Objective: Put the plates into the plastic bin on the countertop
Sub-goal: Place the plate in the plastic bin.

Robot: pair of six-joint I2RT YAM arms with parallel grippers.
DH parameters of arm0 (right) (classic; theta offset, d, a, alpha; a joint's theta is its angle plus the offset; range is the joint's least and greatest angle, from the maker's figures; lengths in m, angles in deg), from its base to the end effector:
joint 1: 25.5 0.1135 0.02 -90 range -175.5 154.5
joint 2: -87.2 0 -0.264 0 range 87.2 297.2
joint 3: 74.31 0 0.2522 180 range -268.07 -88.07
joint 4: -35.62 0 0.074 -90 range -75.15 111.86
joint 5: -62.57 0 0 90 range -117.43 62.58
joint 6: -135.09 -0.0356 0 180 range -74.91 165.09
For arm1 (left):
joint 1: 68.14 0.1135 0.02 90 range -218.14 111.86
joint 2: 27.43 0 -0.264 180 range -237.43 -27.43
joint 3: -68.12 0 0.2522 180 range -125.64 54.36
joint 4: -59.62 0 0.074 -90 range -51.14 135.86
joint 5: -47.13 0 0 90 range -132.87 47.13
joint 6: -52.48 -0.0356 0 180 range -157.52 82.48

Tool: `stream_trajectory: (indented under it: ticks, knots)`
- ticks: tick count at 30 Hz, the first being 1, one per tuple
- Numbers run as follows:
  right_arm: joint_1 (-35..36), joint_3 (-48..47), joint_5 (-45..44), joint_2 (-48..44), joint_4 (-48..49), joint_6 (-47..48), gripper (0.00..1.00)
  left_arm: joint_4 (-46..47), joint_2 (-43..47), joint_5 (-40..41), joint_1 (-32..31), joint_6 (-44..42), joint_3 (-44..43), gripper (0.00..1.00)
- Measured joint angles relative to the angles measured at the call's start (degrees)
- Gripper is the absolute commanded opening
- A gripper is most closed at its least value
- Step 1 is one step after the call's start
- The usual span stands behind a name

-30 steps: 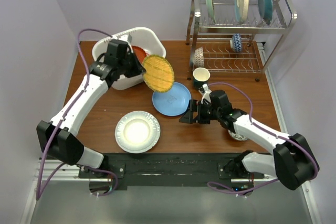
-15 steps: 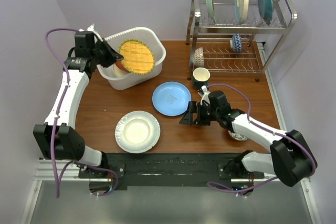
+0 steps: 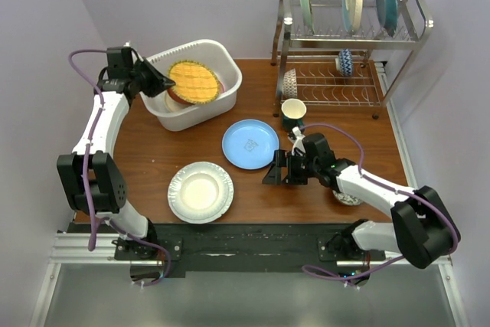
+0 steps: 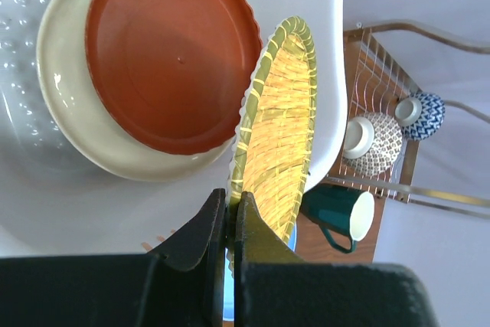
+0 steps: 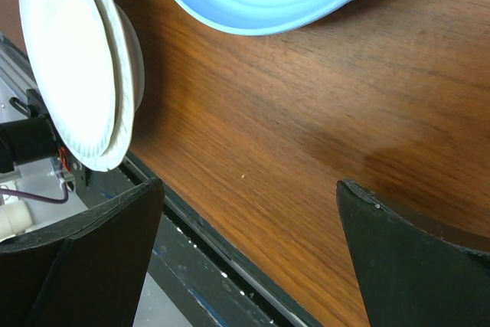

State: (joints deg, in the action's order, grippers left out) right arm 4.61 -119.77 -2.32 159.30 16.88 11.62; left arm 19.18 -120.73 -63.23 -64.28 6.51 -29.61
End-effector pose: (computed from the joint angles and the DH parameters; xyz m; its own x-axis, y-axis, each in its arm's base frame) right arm 0.1991 0.1329 0.1760 -0.9064 0.0517 -0.4193 -0.2544 0.7256 0.6393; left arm 0.3735 0.0128 0.3334 -0.5730 -0.6918 -0.4394 -0.2512 0.6586 -0.7093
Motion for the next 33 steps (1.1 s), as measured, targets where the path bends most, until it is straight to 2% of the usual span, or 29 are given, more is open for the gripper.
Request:
stream_trajectory:
  ticks: [14, 22, 33]
  knots:
    - [0.0, 0.04, -0.04, 0.92, -0.04, 0.15, 0.99, 4.79, -3.41, -0.15, 1.9, 3.63, -0.09, 0.0]
    - [0.0, 0.55, -0.04, 0.92, -0.02, 0.28, 0.99, 6.08, -10.93, -0.24, 2.14, 5.79, -4.85, 0.0]
    - [0.0, 0.98, -0.07, 0.92, -0.13, 0.59, 0.99, 6.91, -14.88, 0.04, 2.16, 7.45, -6.58, 0.0]
